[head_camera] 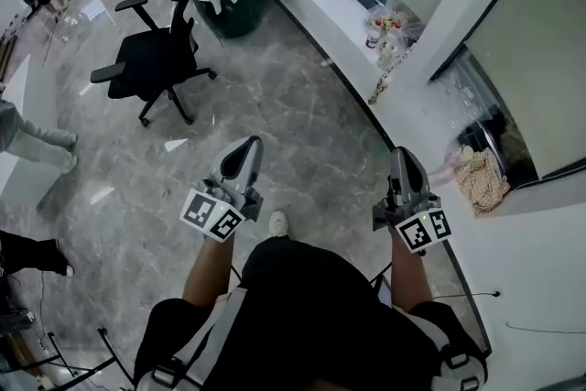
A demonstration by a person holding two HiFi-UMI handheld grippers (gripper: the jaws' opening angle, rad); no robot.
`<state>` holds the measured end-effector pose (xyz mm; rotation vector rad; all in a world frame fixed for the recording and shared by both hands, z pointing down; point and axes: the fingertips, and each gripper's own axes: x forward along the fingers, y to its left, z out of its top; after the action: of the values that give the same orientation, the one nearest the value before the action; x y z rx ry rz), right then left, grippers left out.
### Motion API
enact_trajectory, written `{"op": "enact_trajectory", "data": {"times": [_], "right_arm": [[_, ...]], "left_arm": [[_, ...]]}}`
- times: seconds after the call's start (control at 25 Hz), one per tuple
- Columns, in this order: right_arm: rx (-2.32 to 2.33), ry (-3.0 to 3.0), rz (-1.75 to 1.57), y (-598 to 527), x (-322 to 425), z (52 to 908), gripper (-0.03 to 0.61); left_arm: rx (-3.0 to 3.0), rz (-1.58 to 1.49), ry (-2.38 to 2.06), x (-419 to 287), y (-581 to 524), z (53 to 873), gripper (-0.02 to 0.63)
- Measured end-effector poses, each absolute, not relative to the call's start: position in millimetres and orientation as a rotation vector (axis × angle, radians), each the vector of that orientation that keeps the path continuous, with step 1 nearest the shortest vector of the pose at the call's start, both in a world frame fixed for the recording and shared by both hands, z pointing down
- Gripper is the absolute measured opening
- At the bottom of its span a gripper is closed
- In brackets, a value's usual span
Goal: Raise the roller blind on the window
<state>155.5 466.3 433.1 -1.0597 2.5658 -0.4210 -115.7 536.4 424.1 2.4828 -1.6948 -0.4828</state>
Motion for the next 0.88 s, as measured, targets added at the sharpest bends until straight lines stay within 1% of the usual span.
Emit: {"op": "enact_trajectory", "data": {"times": [0.24,0.44,0.64,0.88], "right_arm": [[-1.016,2.609,-0.400,433.3,81.0,425.6,0.002],[-0.990,2.664,-0.418,423.3,36.5,434.7,0.002],[-0.984,2.694,-0.439,389.3,20.8,441.5,0.002],[-0.859,2.693,-0.447,315.2,-10.7,442.1,0.002]], "left_arm": [[2.372,-0.498,-1.723,-186.5,510.7,434.0,-0.002],[2.371,-0.506,-1.776,-227.1,503.5,433.4,0.001],[2.333,-0.511,-1.810,-248.8,476.2,445.3,0.002],[2.350,-0.455,-1.827,-251.5,408.4,448.5,0.002]]}}
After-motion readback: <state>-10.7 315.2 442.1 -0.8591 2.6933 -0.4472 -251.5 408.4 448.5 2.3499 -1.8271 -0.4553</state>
